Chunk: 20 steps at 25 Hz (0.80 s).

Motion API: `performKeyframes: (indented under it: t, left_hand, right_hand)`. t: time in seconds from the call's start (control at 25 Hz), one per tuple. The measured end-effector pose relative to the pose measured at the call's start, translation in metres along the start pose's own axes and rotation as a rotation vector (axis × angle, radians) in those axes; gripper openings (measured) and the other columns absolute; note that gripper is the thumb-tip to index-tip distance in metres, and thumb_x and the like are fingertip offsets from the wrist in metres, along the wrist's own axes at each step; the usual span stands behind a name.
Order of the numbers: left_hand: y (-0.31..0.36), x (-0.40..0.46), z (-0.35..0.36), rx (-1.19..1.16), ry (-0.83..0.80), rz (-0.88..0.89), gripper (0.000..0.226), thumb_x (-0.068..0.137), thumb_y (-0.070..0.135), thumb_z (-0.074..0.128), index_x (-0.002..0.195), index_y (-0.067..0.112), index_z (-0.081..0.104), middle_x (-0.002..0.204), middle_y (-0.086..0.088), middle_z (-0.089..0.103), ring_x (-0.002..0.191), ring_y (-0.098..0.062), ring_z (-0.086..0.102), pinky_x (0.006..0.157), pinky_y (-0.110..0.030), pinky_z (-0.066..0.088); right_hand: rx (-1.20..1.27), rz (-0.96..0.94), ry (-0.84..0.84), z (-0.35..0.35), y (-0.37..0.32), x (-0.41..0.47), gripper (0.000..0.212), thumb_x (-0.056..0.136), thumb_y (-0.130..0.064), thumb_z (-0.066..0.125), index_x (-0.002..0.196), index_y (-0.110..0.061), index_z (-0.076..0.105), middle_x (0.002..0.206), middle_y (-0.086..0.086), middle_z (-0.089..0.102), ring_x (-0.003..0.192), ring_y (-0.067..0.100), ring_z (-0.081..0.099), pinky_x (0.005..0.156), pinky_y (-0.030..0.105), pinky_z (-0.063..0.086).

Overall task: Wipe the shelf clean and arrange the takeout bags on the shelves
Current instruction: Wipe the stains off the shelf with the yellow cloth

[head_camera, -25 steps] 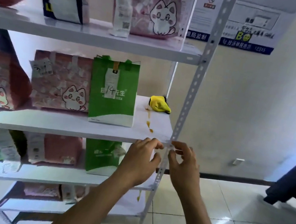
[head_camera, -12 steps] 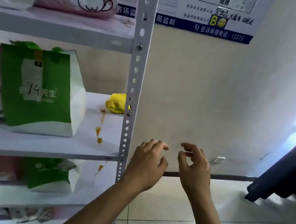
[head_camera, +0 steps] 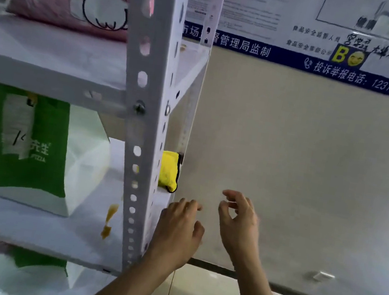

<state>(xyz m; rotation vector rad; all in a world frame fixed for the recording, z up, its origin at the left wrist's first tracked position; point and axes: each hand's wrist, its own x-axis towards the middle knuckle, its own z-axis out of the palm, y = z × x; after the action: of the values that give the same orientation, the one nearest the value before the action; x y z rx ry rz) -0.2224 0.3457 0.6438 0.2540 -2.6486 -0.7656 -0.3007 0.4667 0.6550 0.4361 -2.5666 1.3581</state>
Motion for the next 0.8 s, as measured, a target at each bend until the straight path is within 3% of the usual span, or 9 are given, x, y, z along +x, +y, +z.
performKeyframes:
  t: [0.12,0.28,0.4,0.52,0.64,0.72,0.8]
  left_hand:
    - [-0.015,0.016,0.018,0.091,0.072,-0.119,0.032,0.093,0.029,0.053,0.126,0.028,0.053,0.125,0.006,0.058,0.111,-0.015,0.054,0.096,-0.028,0.041]
    - [-0.027,0.033,0.042,0.245,0.178,-0.364,0.034,0.074,0.026,0.070,0.107,0.021,0.065,0.101,0.001,0.066,0.091,-0.023,0.065,0.079,-0.038,0.054]
    - [-0.035,0.045,0.054,0.280,0.258,-0.532,0.038,0.087,0.028,0.053,0.124,0.022,0.060,0.118,0.000,0.062,0.113,-0.024,0.058,0.098,-0.038,0.045]
    - [-0.031,0.036,0.065,0.371,0.358,-0.686,0.036,0.094,0.028,0.047,0.130,0.024,0.051,0.128,0.003,0.054,0.122,-0.019,0.048,0.104,-0.030,0.036]
    - [-0.009,0.017,0.069,0.456,0.383,-0.818,0.037,0.094,0.029,0.047,0.130,0.022,0.052,0.130,0.003,0.053,0.123,-0.019,0.048,0.105,-0.030,0.036]
    - [0.005,0.004,0.074,0.495,0.406,-0.897,0.036,0.090,0.024,0.052,0.126,0.017,0.058,0.128,-0.002,0.057,0.121,-0.023,0.053,0.104,-0.034,0.040]
    - [0.017,-0.007,0.085,0.520,0.436,-0.958,0.041,0.089,0.022,0.055,0.129,0.014,0.058,0.134,-0.006,0.056,0.125,-0.026,0.052,0.107,-0.036,0.041]
  right_hand:
    - [0.024,-0.112,-0.139,0.040,-0.002,0.053,0.022,0.096,-0.025,0.059,0.118,-0.026,0.065,0.114,-0.009,0.061,0.102,0.006,0.061,0.082,0.022,0.047]
    - [0.119,-0.295,-0.369,0.097,-0.010,0.116,0.025,0.091,-0.021,0.065,0.116,-0.022,0.068,0.110,-0.002,0.064,0.101,0.016,0.063,0.087,0.029,0.048]
    - [0.057,-0.505,-0.582,0.143,-0.016,0.151,0.052,0.083,-0.048,0.068,0.129,-0.025,0.061,0.125,0.001,0.062,0.118,0.024,0.058,0.102,0.040,0.044]
    - [-0.260,-0.718,-0.799,0.184,-0.010,0.162,0.086,0.080,-0.070,0.061,0.151,-0.028,0.038,0.155,0.002,0.041,0.144,0.025,0.036,0.118,0.042,0.026]
    - [-0.273,-0.886,-0.804,0.206,0.003,0.165,0.066,0.090,-0.059,0.057,0.144,-0.021,0.049,0.151,0.007,0.047,0.140,0.028,0.041,0.117,0.043,0.024]
    - [-0.183,-0.928,-0.810,0.215,-0.001,0.176,0.049,0.095,-0.053,0.054,0.126,-0.016,0.062,0.134,0.011,0.061,0.124,0.033,0.053,0.109,0.043,0.031]
    - [-0.142,-0.937,-0.864,0.220,-0.010,0.181,0.049,0.097,-0.052,0.050,0.111,-0.008,0.066,0.119,0.015,0.067,0.111,0.037,0.059,0.101,0.043,0.038]
